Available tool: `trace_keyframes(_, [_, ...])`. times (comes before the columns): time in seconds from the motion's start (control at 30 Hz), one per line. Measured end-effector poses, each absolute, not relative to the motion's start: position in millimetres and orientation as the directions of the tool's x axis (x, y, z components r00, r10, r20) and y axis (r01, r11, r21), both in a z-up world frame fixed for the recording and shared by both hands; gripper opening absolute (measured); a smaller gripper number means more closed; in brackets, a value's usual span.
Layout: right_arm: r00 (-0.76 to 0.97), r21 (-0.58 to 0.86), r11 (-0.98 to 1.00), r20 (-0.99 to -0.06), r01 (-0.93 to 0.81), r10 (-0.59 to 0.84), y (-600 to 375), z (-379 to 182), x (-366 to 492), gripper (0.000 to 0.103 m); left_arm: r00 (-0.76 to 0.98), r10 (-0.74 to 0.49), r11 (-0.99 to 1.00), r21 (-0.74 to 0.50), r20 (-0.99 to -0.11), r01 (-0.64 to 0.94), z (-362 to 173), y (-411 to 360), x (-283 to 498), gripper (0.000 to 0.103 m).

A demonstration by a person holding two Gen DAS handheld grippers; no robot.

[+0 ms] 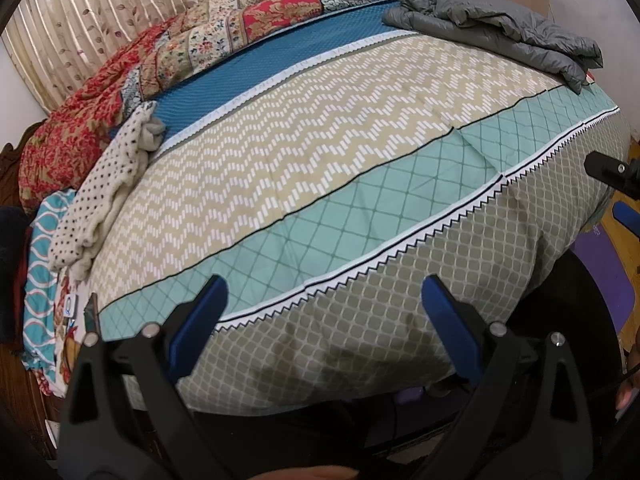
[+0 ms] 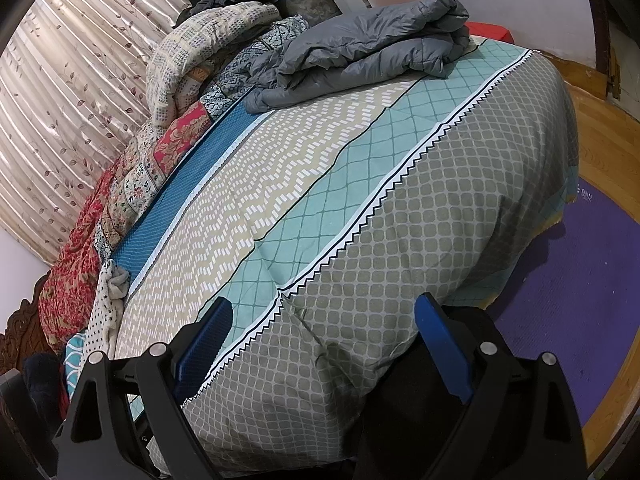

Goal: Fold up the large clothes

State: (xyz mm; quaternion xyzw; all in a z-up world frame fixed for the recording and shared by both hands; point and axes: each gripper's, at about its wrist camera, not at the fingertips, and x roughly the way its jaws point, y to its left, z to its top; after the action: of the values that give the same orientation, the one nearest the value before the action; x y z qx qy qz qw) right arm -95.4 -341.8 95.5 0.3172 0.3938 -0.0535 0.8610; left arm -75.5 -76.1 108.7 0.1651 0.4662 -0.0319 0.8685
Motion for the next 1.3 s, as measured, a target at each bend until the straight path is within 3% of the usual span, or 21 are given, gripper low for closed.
trace_keyframes(1.3, [0.685, 0.504, 0.794, -0.711, 0.340, 0.158, -344.0, 96.0, -93.2, 0.035, 0.562, 0.102, 0.942, 0.261, -0.821, 0.210, 107.1, -75.1, -75.8, 0.094])
